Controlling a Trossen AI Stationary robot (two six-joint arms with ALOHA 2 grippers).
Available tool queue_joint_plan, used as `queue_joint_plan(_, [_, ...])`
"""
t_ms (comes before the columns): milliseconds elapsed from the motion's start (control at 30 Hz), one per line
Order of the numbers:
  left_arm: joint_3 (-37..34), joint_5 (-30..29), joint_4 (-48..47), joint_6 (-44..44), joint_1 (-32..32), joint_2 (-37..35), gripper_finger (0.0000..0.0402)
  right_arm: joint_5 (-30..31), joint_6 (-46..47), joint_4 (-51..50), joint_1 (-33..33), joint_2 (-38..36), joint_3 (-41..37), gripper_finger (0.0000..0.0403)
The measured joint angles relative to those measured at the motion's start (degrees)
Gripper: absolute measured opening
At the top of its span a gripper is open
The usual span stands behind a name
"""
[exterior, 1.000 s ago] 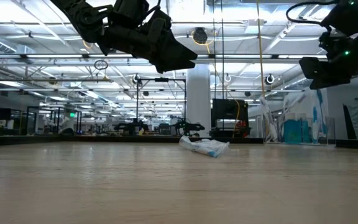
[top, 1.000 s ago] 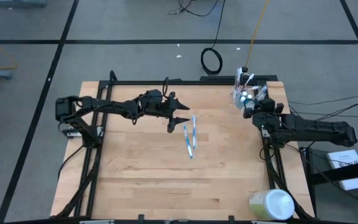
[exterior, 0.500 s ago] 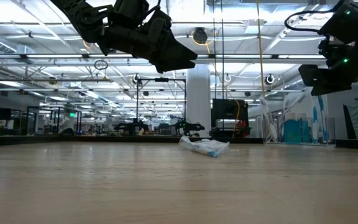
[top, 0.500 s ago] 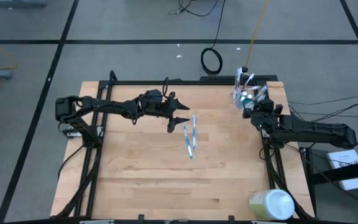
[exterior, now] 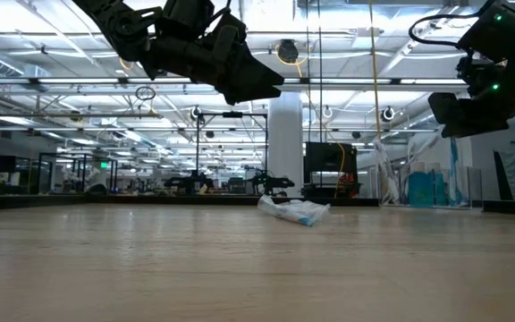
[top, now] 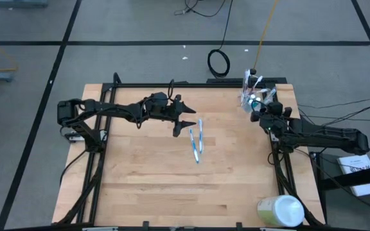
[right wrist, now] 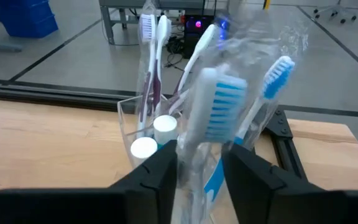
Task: Pick & Place toothbrushing station
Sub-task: Put the blue toothbrush into the right of the transparent organizer
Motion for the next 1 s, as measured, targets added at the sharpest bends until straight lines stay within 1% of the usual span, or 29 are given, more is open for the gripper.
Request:
queue_joint_plan(167, [0.00,0.00,0.02,0.00,-0.01,0.00,0.0255,0.02,0.00,0.03,-0.01,0.00,0.00,0.0148])
queue_joint_plan(400, [0.00,0.00,0.09,0.00,0.00,0.00,0.0255,0.23,0.10,0.09,0.00,0.00,0.00,0.0171])
queue_joint_plan(533, [0.00,0.00,0.09,0.00,-0.01,0.00,0.0255,1.71,1.30,1.63,0.00,-0.02,-0.02,0.0181])
queue_joint_plan(600, [0.00,0.00,0.09,0.00,-0.01,0.00,0.0255,0.60,0.99,2.65,0.00,0.00,-0.02,0.0184])
queue_joint_plan(700, [0.00,0.00,0.09,0.00,0.00,0.00,0.0255,-2.84,-0.39,3.47,0.00,0.00,-0.02,0.0185])
queue_joint_plan(733, [0.00,0.00,0.09,0.00,0.00,0.00,0.0255,-2.74,-0.53,3.48,0.02,0.00,-0.02,0.0184])
queue_joint_plan(867, [0.00,0.00,0.09,0.00,0.01,0.00,0.0255,2.79,-2.23,3.48,0.01,-0.01,-0.02,0.0179])
queue_joint_plan(1000, [0.00,0.00,0.09,0.00,0.00,0.00,0.0255,5.87,-2.56,3.57,0.02,-0.02,-0.02,0.0170])
